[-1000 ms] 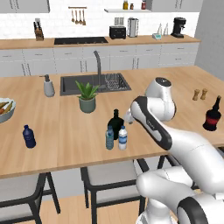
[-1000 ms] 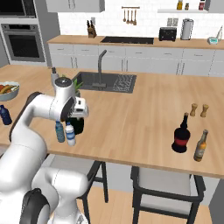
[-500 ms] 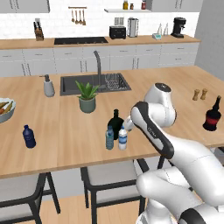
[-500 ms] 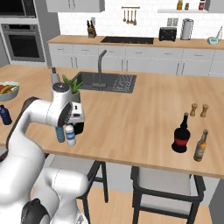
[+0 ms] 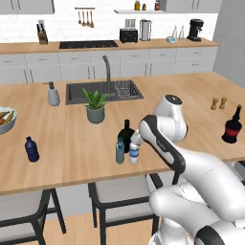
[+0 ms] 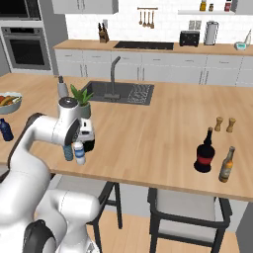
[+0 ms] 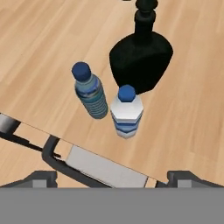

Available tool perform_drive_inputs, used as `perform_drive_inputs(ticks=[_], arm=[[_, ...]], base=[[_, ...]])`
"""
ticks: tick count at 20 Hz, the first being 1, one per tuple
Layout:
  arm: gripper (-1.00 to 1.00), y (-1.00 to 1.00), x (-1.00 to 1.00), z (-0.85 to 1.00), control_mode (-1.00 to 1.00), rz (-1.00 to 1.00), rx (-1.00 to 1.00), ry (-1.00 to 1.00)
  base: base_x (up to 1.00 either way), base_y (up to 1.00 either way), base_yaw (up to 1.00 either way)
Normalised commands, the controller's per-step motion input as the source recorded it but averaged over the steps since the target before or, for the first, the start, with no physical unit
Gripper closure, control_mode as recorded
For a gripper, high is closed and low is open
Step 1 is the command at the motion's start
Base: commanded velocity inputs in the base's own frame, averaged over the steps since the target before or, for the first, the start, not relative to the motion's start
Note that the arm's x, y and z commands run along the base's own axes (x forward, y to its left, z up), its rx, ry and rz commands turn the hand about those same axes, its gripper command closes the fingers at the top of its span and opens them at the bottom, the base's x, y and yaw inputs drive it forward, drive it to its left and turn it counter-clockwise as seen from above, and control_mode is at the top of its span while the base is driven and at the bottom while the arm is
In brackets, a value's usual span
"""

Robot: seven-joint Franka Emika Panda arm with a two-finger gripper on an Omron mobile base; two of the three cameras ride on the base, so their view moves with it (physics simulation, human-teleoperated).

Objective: Move the plastic bottles in the middle to the plastics group, and the glass bottles in the middle to the glass group.

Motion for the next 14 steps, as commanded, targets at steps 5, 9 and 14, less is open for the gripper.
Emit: perform_drive_inputs(ticks=[5,9,14], arm=[[-1.0,-0.13,0.33,0.0,-1.0,-0.02,0.02,0.03],[-1.0,0.0,0.5,0.0,-1.0,-0.07,0.0,0.04],[-1.0,0.04,0.45,0.0,-1.0,-0.02,0.0,0.0]], base=[[0.0,0.0,0.0],[0.0,0.0,0.0],[0.0,0.0,0.0]])
